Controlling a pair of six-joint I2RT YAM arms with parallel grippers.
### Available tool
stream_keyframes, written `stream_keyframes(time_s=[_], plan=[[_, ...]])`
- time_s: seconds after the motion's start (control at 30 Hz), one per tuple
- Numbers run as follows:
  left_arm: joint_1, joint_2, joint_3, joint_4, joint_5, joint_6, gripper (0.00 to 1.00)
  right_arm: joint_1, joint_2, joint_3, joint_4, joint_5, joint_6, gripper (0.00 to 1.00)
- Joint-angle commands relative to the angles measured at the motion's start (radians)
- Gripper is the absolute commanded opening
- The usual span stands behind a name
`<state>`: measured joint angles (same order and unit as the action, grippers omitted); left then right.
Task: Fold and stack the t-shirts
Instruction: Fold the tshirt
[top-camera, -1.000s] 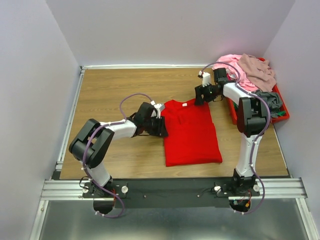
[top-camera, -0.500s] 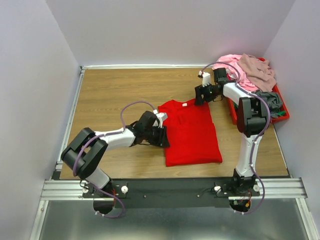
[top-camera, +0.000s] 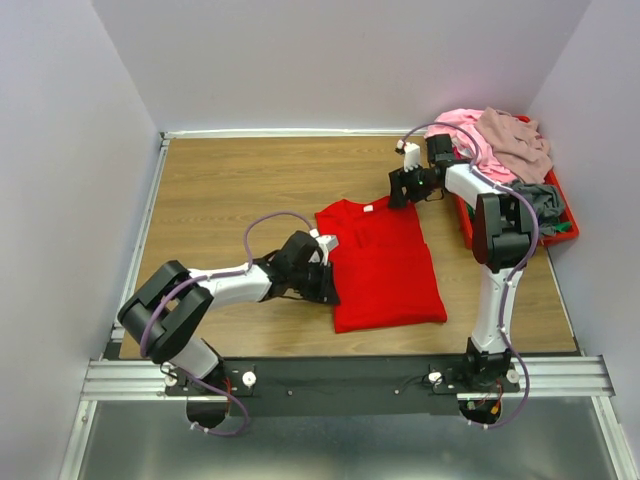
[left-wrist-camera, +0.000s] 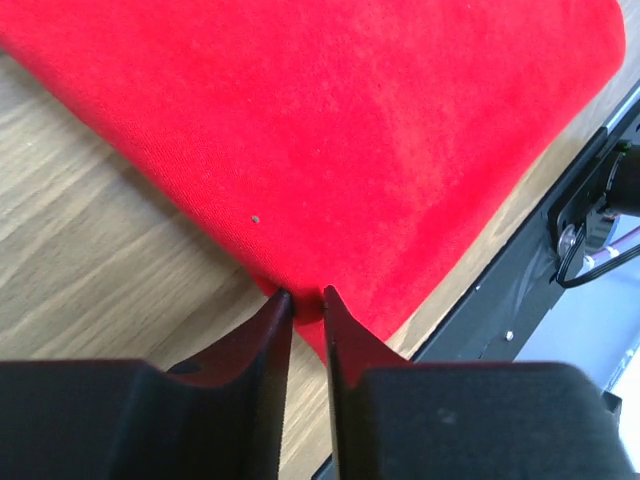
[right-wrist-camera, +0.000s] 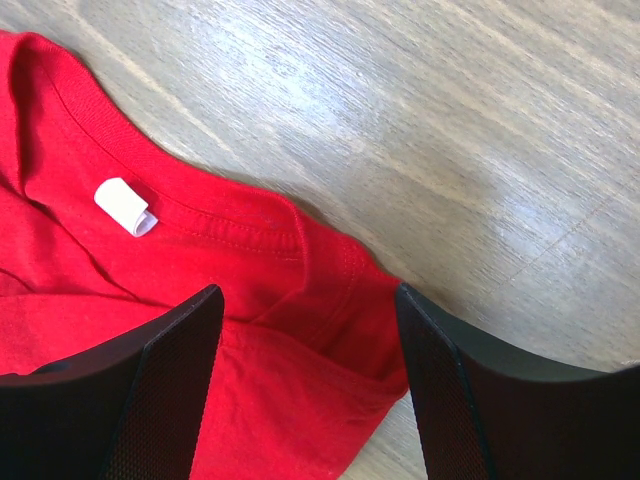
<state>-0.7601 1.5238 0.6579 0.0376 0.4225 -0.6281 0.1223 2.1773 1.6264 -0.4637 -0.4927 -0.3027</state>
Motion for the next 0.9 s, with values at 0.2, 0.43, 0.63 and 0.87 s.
stream_keyframes(time_s=[0.2,0.43,0.63,0.87], plan=[[-0.022,-0.073,-0.052,0.012,0.067,-0.036,0.03,-0.006,0.055,0.024,-0.001,0.017,0.019,0.74],[-0.039,-0.106,-0.102,0.025,0.11,-0.061,0.0,-0.007,0.076,0.059,-0.003,0.031,0.037,0.7],[-0.07,-0.105,-0.144,0.085,0.128,-0.104,0.0,-0.007,0.084,0.073,-0.003,0.037,0.045,0.68],[-0.081,-0.117,-0.133,0.084,0.064,-0.114,0.13,-0.007,0.072,0.067,-0.003,0.022,0.025,0.71]])
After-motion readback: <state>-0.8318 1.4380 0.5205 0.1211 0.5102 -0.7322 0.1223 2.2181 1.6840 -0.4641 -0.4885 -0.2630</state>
